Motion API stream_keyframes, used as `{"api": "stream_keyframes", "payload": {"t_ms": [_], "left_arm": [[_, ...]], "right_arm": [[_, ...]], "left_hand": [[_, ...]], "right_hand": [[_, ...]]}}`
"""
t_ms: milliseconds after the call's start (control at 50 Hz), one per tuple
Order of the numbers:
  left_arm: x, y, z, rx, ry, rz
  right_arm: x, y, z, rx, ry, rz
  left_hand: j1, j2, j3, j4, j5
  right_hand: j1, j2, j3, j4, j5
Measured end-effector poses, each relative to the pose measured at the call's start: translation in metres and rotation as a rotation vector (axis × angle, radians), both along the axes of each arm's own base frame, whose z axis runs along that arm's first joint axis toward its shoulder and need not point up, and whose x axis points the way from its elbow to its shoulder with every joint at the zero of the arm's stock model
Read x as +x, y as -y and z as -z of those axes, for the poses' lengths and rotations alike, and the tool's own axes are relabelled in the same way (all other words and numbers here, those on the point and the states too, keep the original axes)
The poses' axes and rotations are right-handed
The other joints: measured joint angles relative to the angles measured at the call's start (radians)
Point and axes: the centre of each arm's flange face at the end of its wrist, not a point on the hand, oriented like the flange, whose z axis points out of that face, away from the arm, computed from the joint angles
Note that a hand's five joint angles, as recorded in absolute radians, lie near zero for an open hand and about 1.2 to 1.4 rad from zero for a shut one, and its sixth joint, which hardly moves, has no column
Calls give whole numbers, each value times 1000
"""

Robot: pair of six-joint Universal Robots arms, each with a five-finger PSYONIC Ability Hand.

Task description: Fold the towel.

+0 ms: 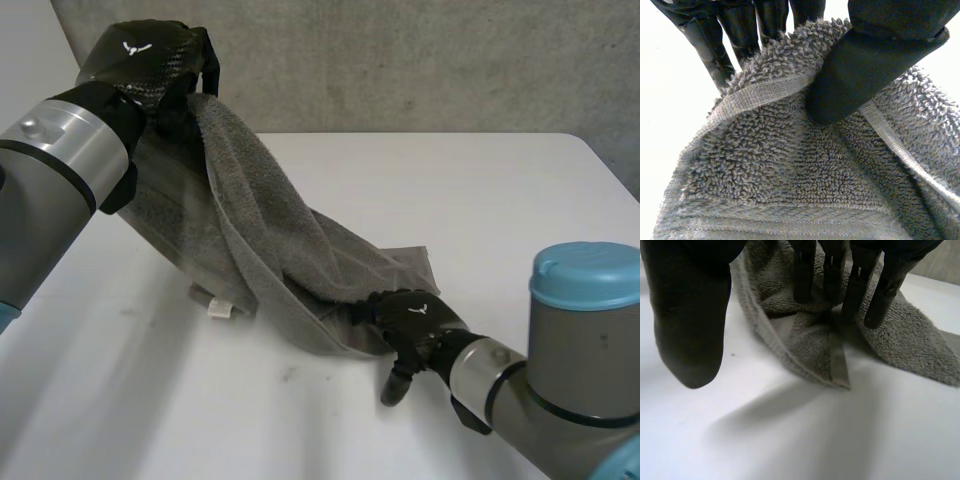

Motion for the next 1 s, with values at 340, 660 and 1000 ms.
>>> {"api": "stream_keyframes", "payload": {"t_ms": [340,660,1000], "left_arm": [[-1,-8,-15,18,-62,20],[2,-1,-14,34,-82,4],[24,14,25,167,-15,-66]], "right_arm": [[54,13,38,44,109,-22],[59,27,1,-17,236,42],[-67,87,-161,-420,-31,104]], "left_hand": [[0,0,0,0,0],[0,0,0,0,0],[0,0,0,0,0]], "right_hand": [[89,96,108,117,154],[958,947,968,977,1013],[958,947,968,977,1015]]}}
